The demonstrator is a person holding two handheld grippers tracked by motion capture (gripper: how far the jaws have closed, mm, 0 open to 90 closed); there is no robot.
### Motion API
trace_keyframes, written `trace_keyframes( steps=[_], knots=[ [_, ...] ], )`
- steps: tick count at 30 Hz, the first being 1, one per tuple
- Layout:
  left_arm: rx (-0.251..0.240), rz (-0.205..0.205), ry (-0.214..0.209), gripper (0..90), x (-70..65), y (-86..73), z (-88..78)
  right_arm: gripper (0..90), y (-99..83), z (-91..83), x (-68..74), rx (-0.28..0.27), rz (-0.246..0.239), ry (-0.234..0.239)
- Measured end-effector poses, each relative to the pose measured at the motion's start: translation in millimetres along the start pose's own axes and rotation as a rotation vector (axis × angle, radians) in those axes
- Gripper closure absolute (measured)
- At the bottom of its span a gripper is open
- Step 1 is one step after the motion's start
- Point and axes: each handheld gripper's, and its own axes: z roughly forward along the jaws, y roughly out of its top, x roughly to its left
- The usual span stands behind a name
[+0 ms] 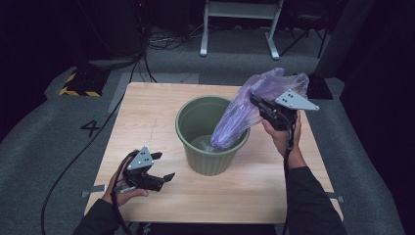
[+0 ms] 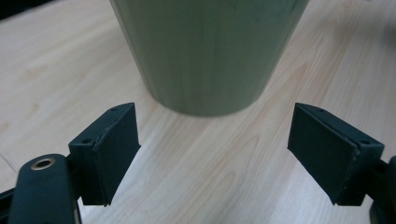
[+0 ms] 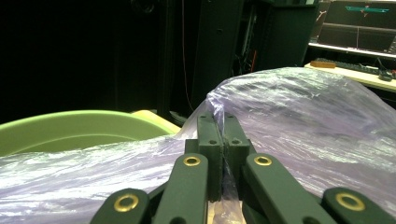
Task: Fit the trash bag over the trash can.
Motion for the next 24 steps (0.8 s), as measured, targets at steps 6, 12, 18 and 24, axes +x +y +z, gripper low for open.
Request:
trace_keyframes(
  steps=[6, 12, 18, 24],
  knots=[
    [-0.084, -0.019, 0.010, 15.9, 0.4, 25.5, -22.0, 89.5, -0.8, 5.1, 7.7, 0.024, -0.059, -0.037],
    [-0.113, -0.006, 0.026, 15.6, 4.6, 44.4, -29.8, 89.5, -2.3, 8.1, 13.2, 0.033, -0.080, -0.035],
    [-0.131, 0.026, 0.064, 15.6, 8.2, 59.0, -30.1, 89.1, -3.9, 10.0, 16.4, 0.046, -0.095, -0.022],
    [-0.158, 0.069, 0.149, 19.6, 13.7, 66.7, -23.9, 88.6, -4.8, 11.6, 21.2, 0.052, -0.096, -0.004]
  ],
)
